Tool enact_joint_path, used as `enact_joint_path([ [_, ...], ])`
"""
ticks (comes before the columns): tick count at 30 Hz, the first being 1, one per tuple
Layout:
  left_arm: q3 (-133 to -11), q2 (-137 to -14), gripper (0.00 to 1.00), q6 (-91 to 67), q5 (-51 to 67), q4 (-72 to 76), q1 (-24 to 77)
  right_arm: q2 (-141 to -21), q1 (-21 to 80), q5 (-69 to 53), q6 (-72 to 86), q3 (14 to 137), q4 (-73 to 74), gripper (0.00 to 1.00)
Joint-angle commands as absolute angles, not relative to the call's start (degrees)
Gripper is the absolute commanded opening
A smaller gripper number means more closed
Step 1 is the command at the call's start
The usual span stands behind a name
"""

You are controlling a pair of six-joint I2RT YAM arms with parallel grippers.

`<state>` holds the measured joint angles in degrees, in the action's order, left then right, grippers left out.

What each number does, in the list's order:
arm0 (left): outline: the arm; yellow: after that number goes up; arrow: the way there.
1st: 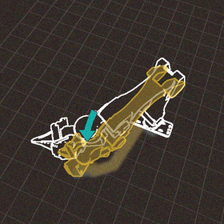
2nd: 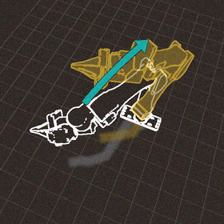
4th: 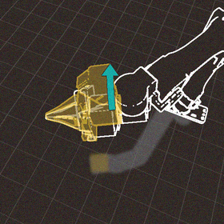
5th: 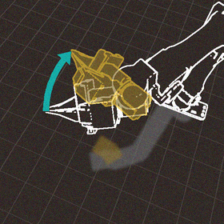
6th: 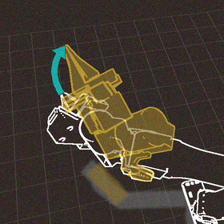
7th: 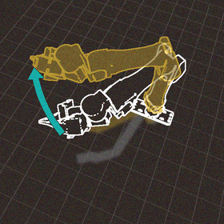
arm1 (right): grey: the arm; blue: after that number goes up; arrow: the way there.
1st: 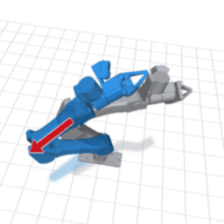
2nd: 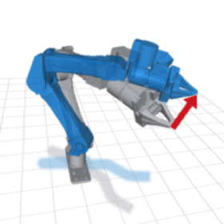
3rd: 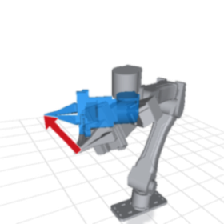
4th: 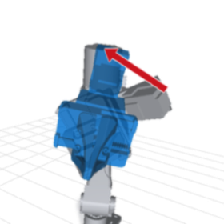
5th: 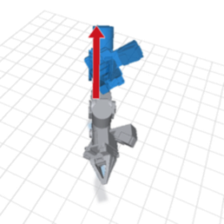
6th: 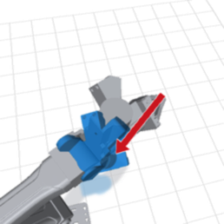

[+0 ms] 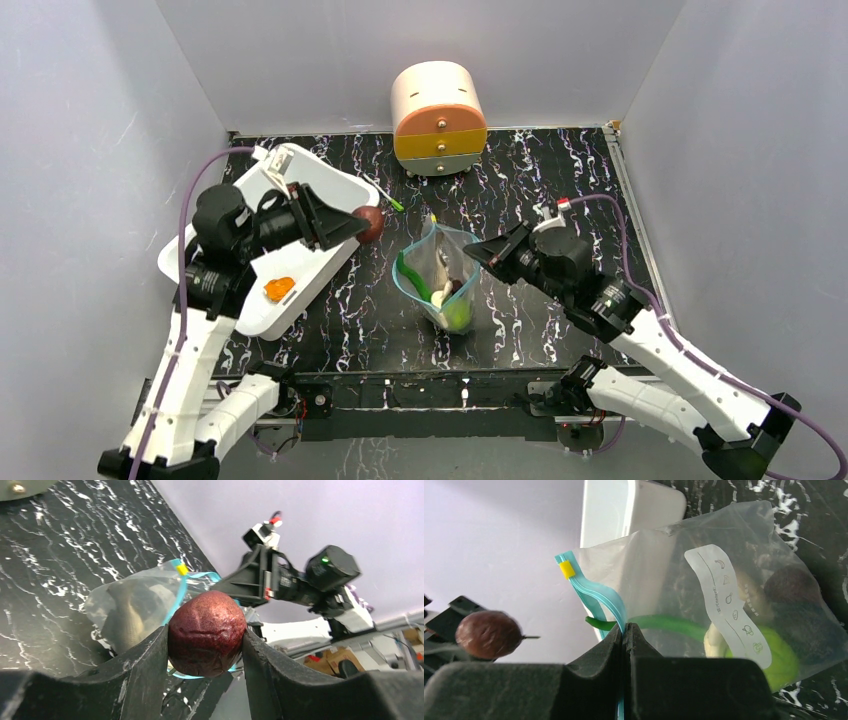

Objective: Place the food in the zip-top bag and seal the zipper
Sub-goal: Place the fake fruit in the zipper food storage bag.

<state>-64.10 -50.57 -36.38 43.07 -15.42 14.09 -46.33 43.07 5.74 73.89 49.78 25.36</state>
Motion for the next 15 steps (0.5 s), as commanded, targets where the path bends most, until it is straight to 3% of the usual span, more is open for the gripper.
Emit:
enact_joint_path([
  [1, -57.76, -46.36, 0.27, -43.92, 48.40, -9.24, 14.46, -42.68, 43.14, 7.33, 73.85, 44.24, 18.58, 0.00],
  [15, -53.40, -45.74, 0.25, -41.22, 45.44, -9.89, 15.18, -43.58, 43.11, 16.00, 59.79, 43.53, 24.44, 0.00],
])
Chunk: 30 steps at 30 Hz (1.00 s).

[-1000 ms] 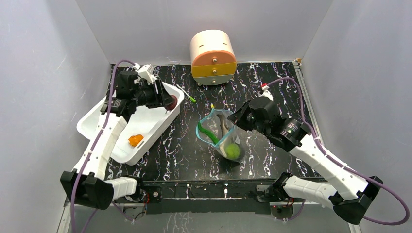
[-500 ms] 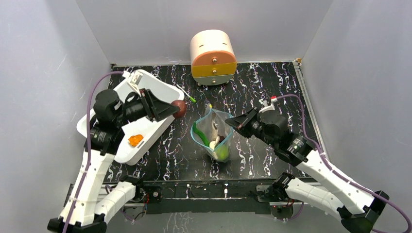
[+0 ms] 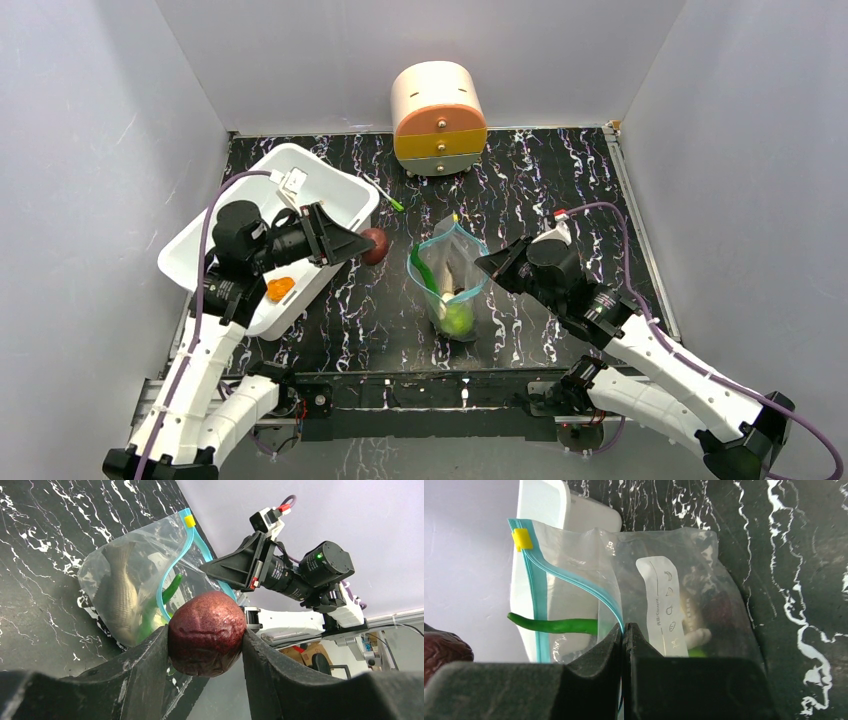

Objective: Place the food in the zip-top bag and seal the zipper
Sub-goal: Place the fake fruit in the zipper food storage bag.

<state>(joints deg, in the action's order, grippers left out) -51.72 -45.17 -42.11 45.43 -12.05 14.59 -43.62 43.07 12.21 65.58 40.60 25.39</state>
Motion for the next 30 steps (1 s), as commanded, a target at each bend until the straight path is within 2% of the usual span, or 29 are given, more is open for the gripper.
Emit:
enact_joint_path([
  [1, -53.73, -46.20, 0.25, -41.30, 44.95, -9.61, 15.34, -43.78, 43.09, 15.94, 59.12, 44.16, 24.30, 0.00],
  [7, -50.79, -47.84, 0.25, -46.45, 43.00, 0.30, 18.58, -45.72, 43.11, 12.44, 57.17, 45.30, 19.87, 0.00],
  [12, -50.33, -50.58, 0.25, -44.67, 37.90, 2.25, 24.30, -47.19, 43.15, 10.69, 57.15, 46.14, 19.30, 0.00],
  [21, -49.80, -59.98, 0.26, -41.14, 27.73, 7.59, 40.09, -46.94, 43.08, 10.97, 56.83, 47.01, 19.28, 0.00],
  [26, -55.56, -65.85, 0.34, -35.73, 21.73, 1.76, 44.75, -47.00, 43.12, 10.69, 55.59, 48.07, 19.69, 0.00],
  [30, -58.95, -67.98, 0.48, -34.01, 18.40, -0.94, 46.39, -47.04, 43.08, 11.15, 54.44, 48.86, 20.63, 0.00],
])
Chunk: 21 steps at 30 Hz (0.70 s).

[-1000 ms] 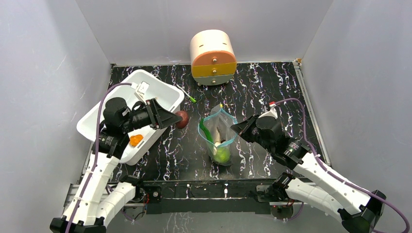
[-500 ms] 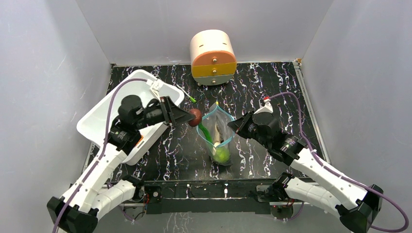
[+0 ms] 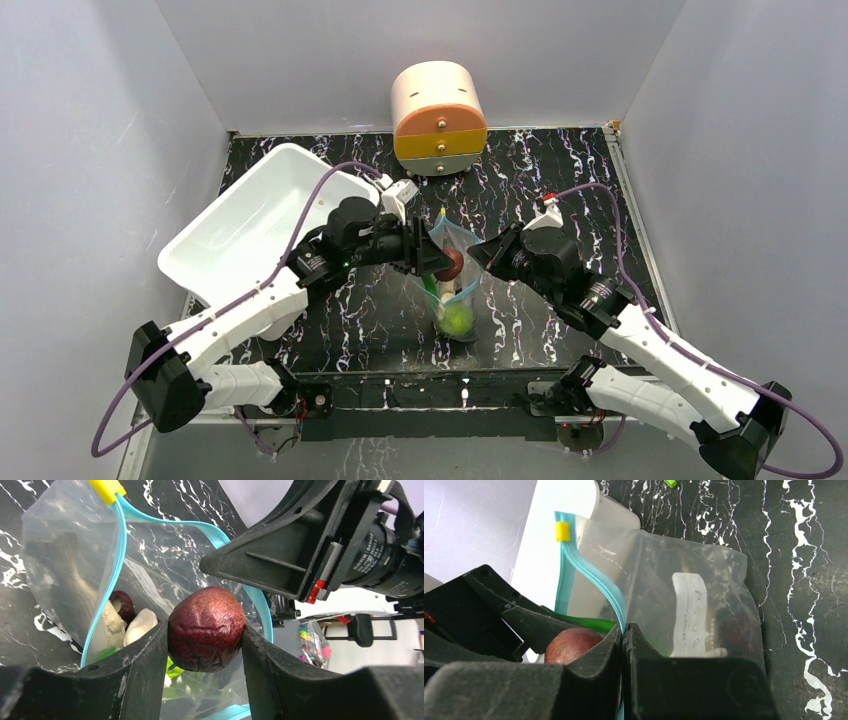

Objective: Place the food in the zip-top bag and seal the zipper
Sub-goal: Place the fake fruit in the zipper food storage bag, then adjust the zipper food storage bag at the center of the board.

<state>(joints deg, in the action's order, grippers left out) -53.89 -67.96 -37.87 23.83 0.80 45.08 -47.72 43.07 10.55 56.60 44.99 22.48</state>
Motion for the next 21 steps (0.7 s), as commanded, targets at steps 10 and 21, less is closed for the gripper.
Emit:
enact_joint_path([
  [10, -65.05, -60.74, 0.69, -28.12, 10.47, -11.92, 47.20, -46.48, 43.12, 12.31, 52.88, 49.13, 20.20, 0.00],
  [21, -61.11, -56.54, 0.53, -28.32, 1.63, -23.45, 47.14, -47.08, 43.15, 12.07, 53.35, 49.45, 20.19, 0.00],
])
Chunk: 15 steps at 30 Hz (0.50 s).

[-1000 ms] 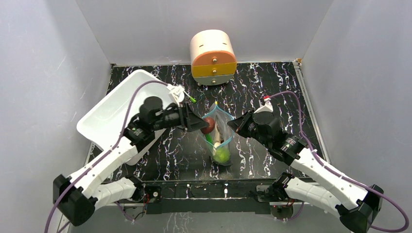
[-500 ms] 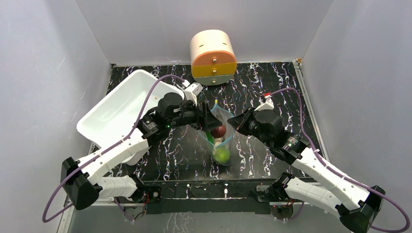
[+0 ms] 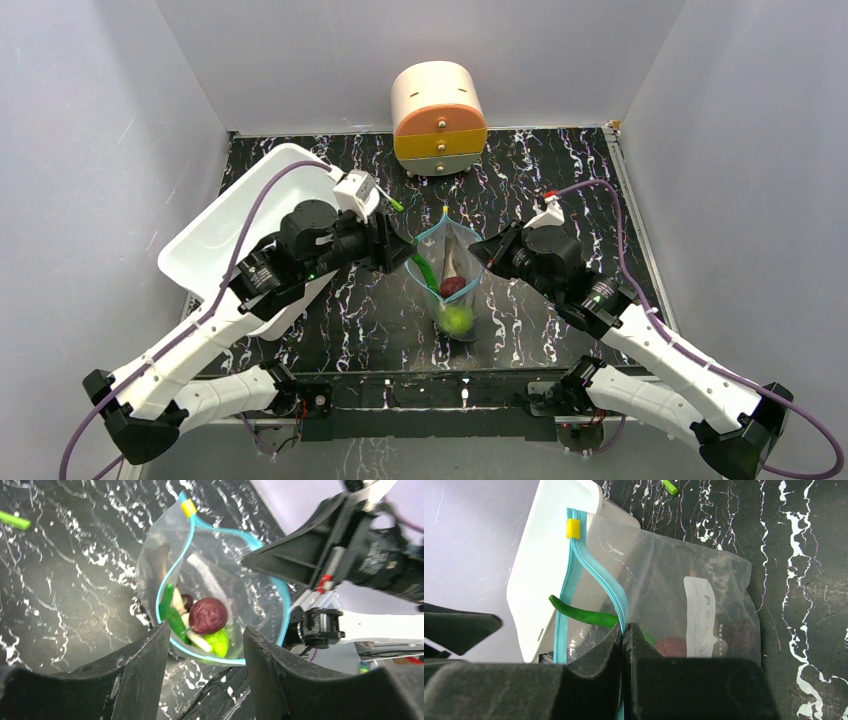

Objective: Place the food in the zip-top bag and seal the zipper
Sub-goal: Adjust the zipper food storage bag at the center of the board.

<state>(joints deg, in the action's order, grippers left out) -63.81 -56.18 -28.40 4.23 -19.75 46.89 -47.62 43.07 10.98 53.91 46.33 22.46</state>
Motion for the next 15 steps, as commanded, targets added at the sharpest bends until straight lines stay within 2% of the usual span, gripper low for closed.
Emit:
enact_joint_path([
  [1, -60.56, -56.71, 0.53, -28.54, 1.41, -23.32, 47.18, -47.17, 43.14, 12.10, 53.35, 49.62, 20.32, 0.00],
  [12, -58.29, -60.56, 0.51, -28.36, 0.99, -19.96, 47.14, -47.80, 43.12, 10.99, 53.43, 50.88, 21.08, 0.00],
  [15, -57.75, -61.60, 0.43, -28.17, 2.96, -18.25, 47.20, -47.90, 43.12, 10.78, 53.49, 50.96, 21.09, 0.00],
])
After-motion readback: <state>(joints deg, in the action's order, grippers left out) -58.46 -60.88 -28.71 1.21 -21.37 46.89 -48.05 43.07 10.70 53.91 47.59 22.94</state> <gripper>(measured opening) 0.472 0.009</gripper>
